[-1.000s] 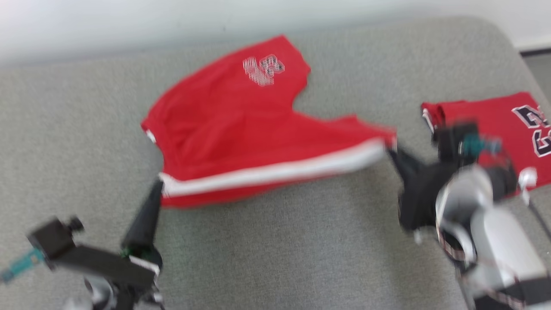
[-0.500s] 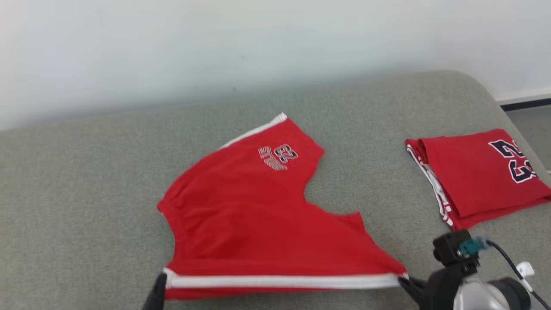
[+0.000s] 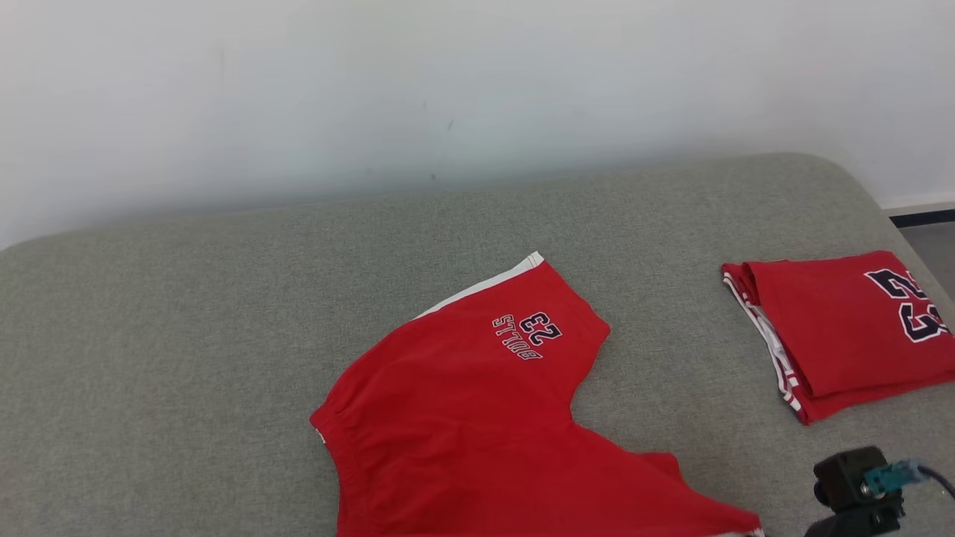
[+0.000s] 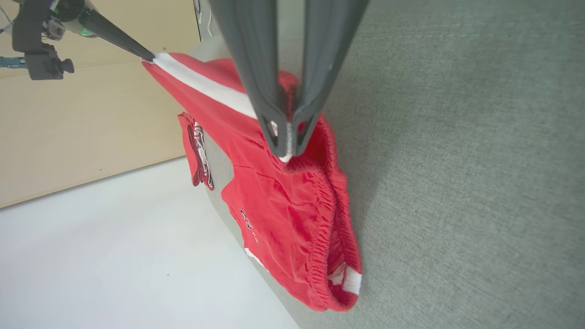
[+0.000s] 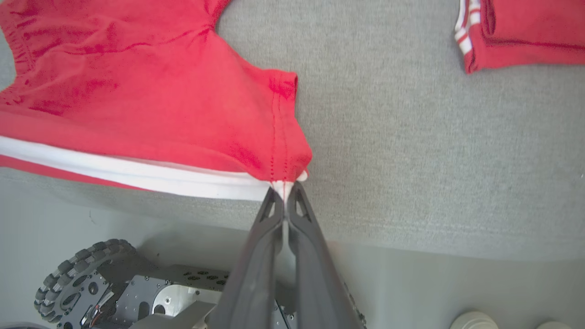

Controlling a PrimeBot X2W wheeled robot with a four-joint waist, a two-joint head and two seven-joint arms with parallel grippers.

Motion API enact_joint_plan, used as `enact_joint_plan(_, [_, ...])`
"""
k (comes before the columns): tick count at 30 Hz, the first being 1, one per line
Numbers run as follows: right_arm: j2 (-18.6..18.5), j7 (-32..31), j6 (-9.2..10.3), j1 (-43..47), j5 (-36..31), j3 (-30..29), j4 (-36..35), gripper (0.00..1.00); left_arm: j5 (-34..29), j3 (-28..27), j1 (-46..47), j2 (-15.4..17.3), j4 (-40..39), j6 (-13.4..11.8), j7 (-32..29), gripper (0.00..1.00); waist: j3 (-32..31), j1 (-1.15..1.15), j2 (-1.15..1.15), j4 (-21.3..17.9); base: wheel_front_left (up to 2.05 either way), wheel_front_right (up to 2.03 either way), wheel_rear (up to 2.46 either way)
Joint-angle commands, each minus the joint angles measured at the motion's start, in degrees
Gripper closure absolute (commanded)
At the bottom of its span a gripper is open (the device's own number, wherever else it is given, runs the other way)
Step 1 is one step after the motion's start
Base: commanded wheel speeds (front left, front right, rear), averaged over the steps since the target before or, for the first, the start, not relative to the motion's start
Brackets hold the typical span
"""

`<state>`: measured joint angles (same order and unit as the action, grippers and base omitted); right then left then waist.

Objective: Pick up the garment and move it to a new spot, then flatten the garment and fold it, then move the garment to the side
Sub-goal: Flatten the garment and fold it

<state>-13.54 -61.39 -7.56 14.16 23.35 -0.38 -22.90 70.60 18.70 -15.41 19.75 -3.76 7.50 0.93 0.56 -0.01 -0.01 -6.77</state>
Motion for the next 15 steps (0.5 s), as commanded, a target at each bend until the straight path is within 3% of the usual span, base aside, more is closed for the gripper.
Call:
enact_joint_plan(1, [-0.5,1.4,0.20,-2.1,-0.7,-0.2,-0.3,1.00,0.0,0.0,0.8,0.2,-0.4,0.0,0.4,1.00,0.1,0.01,0.01,0.4,0.00,0.00,0.00])
enact_joint_plan(7, [-2.6,7.3,0.20,-14.1,-1.8,2.5,5.9,1.00,-0.6,0.3,6.6,-1.2,-0.6,0.0,1.5,1.00,2.2,0.01,0.01,1.9,0.00,0.00,0.00])
enact_joint_plan(15, [-2.9,17.9,0.20,-32.8,-5.7,6.1,23.4,1.00,-3.1,0.2,18.4,-5.5,6.4,-0.6,4.4,1.00,6.5,0.01,0.01,5.0,0.00,0.00,0.00])
